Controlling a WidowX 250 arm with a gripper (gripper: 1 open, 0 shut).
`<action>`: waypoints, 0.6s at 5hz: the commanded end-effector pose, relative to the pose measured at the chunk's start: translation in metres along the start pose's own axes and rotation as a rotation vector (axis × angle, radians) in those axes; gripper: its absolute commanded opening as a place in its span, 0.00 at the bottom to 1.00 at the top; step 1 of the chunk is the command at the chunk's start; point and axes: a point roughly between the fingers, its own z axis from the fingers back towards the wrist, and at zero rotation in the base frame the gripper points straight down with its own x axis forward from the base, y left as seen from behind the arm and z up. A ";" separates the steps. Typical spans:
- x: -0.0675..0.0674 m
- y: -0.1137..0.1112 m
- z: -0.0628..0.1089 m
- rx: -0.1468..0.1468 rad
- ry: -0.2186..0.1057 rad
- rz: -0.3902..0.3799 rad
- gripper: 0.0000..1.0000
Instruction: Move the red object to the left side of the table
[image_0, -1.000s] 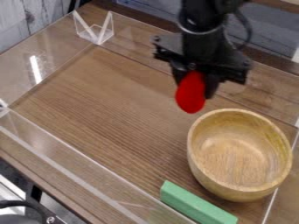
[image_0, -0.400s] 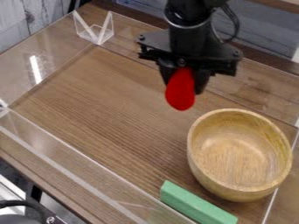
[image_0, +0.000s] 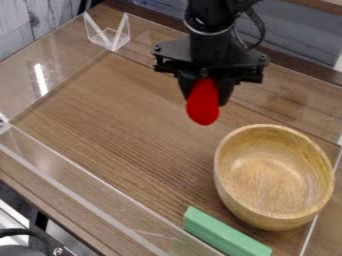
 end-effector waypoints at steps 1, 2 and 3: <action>0.019 -0.004 0.012 -0.029 -0.038 0.009 0.00; 0.023 -0.012 0.013 -0.039 -0.026 0.006 0.00; 0.018 -0.014 0.006 -0.058 -0.012 -0.035 0.00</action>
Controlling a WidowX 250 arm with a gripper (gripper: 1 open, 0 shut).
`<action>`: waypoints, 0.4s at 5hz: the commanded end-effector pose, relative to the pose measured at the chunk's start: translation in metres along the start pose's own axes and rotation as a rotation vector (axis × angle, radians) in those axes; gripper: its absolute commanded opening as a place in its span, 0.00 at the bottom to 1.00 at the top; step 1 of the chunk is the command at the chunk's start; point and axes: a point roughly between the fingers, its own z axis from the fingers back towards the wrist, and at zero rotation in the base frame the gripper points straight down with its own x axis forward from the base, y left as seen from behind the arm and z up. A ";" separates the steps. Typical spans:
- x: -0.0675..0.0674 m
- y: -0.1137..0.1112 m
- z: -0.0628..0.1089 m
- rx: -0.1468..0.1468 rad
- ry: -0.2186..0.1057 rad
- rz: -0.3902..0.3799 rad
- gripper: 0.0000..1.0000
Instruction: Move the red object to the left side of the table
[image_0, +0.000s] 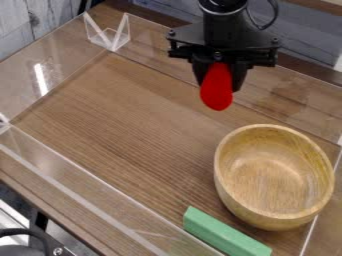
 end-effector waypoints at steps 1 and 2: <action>-0.002 -0.004 0.000 -0.029 -0.011 -0.046 0.00; -0.011 -0.008 0.005 -0.051 -0.002 -0.094 0.00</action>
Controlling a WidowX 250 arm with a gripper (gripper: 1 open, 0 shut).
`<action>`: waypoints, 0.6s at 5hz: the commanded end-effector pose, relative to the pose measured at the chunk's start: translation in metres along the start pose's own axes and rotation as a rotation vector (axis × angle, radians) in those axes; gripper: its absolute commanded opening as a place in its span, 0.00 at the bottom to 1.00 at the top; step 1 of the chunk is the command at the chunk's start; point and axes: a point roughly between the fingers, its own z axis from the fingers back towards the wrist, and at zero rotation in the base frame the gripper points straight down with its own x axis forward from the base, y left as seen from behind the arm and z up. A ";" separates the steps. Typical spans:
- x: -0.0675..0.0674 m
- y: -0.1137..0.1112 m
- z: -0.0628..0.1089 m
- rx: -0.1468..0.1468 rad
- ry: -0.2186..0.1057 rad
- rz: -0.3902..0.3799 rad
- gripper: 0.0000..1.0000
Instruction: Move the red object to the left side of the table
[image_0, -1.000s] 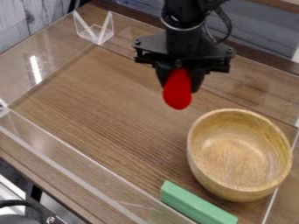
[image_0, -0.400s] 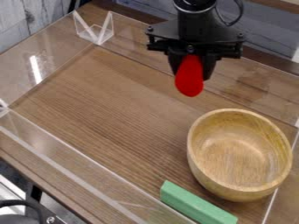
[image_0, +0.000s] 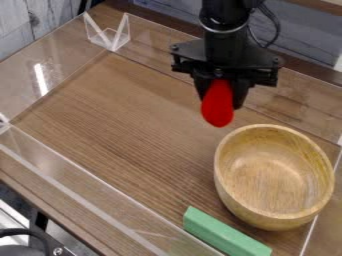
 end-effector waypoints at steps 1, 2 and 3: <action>-0.001 -0.001 0.019 -0.037 -0.040 -0.050 0.00; 0.008 0.001 0.021 -0.049 -0.034 -0.086 0.00; 0.010 0.026 0.016 0.002 -0.028 0.002 0.00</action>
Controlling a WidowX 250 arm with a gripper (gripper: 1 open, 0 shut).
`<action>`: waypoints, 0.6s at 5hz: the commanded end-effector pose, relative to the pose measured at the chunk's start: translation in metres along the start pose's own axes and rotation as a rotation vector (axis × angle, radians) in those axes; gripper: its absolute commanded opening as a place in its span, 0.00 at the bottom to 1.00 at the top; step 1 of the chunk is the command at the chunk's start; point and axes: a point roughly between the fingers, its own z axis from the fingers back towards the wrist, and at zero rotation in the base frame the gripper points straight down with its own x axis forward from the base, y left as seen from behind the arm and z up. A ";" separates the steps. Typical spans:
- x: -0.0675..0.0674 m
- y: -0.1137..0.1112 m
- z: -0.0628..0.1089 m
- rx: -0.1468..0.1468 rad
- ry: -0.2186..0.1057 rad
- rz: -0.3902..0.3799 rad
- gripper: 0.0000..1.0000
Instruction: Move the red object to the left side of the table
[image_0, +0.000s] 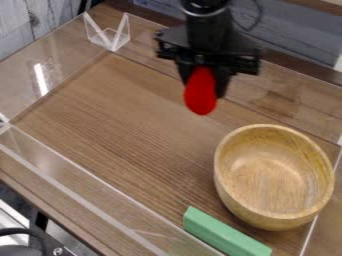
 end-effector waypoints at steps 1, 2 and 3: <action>0.003 0.033 -0.009 0.055 -0.028 0.137 0.00; 0.004 0.065 -0.027 0.095 -0.033 0.214 0.00; 0.025 0.100 -0.034 0.118 -0.052 0.256 0.00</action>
